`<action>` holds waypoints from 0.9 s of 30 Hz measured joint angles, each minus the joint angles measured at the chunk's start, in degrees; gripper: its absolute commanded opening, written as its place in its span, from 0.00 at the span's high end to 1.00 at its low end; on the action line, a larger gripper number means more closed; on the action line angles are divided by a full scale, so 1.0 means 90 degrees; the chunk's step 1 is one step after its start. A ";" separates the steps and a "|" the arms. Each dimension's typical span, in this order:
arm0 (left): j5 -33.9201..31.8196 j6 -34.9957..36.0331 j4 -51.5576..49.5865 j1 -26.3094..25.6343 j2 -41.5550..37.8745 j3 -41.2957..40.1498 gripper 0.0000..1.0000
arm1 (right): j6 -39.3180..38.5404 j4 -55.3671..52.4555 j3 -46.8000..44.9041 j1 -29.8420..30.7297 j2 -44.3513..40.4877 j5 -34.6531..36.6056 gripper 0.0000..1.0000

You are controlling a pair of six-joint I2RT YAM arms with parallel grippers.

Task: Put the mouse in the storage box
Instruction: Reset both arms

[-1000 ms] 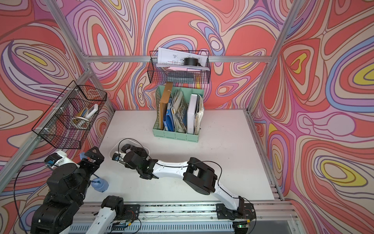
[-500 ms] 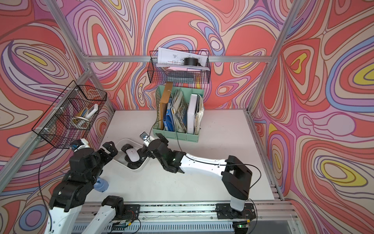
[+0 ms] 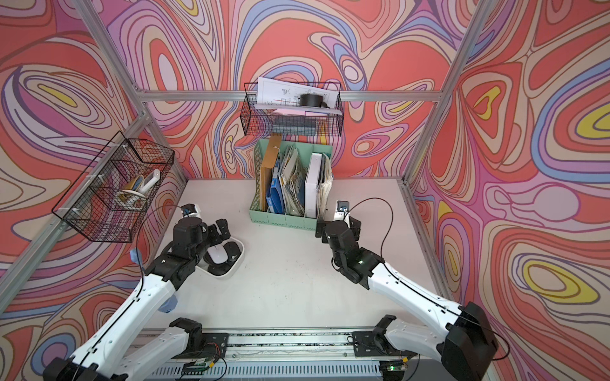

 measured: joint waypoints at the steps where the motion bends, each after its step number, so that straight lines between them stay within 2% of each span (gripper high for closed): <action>1: -0.0163 0.0155 0.0172 -0.0027 0.0170 -0.0002 0.01 | 0.0092 -0.0005 -0.0109 -0.0107 -0.0080 0.0109 0.02; 8: -0.0784 0.1059 0.1343 -0.0029 0.1139 -0.0221 0.01 | 0.0092 0.0080 -0.0379 -0.1129 0.0034 0.0146 0.02; 14: -0.0998 0.1719 0.2334 0.0170 0.1469 -0.0782 0.01 | -0.0376 0.0515 -0.0418 -0.1489 0.0578 0.0576 0.02; 23: -0.0962 0.2579 0.4522 0.0362 0.1826 -0.2203 0.01 | -0.1149 0.2681 -0.1688 -0.1933 0.1438 0.0991 0.02; 27: -0.0748 0.2832 0.5083 0.0410 0.1829 -0.2351 0.01 | -0.1496 0.3891 -0.2013 -0.2079 0.1705 0.0952 0.02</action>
